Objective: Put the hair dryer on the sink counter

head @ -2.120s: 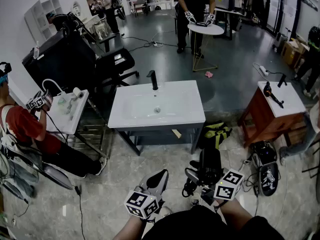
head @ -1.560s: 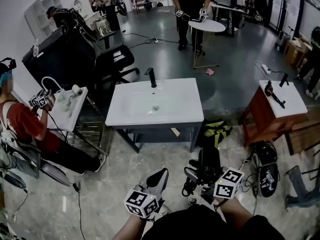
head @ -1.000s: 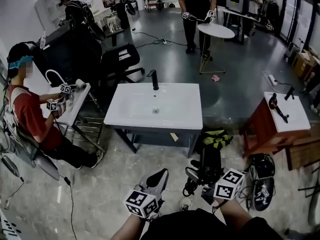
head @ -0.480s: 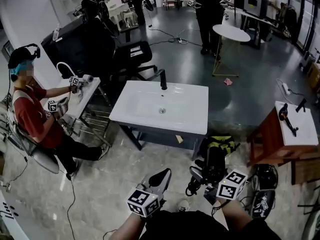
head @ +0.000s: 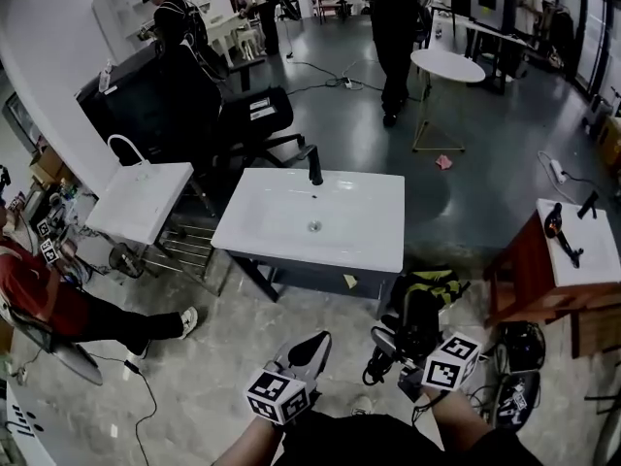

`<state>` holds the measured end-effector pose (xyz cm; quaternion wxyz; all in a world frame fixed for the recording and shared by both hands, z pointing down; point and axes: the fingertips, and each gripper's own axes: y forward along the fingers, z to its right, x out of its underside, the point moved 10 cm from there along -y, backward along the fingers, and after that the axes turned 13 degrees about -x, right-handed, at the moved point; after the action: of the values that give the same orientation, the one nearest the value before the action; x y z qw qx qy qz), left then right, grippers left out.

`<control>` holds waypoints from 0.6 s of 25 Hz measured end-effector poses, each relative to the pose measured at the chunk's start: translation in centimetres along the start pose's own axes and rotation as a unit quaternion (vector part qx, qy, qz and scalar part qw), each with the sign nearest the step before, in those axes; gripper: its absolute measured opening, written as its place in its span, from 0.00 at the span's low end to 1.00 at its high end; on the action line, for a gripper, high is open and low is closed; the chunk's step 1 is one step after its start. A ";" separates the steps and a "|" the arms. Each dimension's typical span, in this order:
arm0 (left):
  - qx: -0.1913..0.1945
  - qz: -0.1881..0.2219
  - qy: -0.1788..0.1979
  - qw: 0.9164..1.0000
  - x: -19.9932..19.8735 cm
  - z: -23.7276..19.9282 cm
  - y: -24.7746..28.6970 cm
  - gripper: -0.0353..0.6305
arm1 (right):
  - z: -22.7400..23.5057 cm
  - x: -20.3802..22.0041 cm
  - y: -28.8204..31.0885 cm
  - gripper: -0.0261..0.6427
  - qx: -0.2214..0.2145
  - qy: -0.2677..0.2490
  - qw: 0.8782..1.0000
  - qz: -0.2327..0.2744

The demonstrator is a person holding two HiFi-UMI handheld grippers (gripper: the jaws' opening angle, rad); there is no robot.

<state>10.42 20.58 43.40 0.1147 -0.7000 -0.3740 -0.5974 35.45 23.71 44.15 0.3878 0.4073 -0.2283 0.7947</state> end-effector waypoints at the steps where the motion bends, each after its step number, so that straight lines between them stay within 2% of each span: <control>1: 0.002 -0.001 0.000 1.000 -0.1 -0.3 0.3 0.06 | 0.2 0.0 0.2 0.29 0.003 0.001 1.000 0.002; 8: 0.031 -0.008 0.005 0.999 -1.2 -4.0 1.7 0.06 | 0.7 -0.2 2.7 0.29 0.032 0.001 0.999 0.018; 15: 0.053 -0.017 0.010 0.998 -3.1 -11.0 1.5 0.06 | 0.4 0.4 9.3 0.29 0.056 0.004 0.998 0.029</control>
<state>3.13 11.69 43.78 0.1456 -0.6803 -0.4157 -0.5858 28.07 18.08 44.30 0.3418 0.4184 -0.1941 0.8188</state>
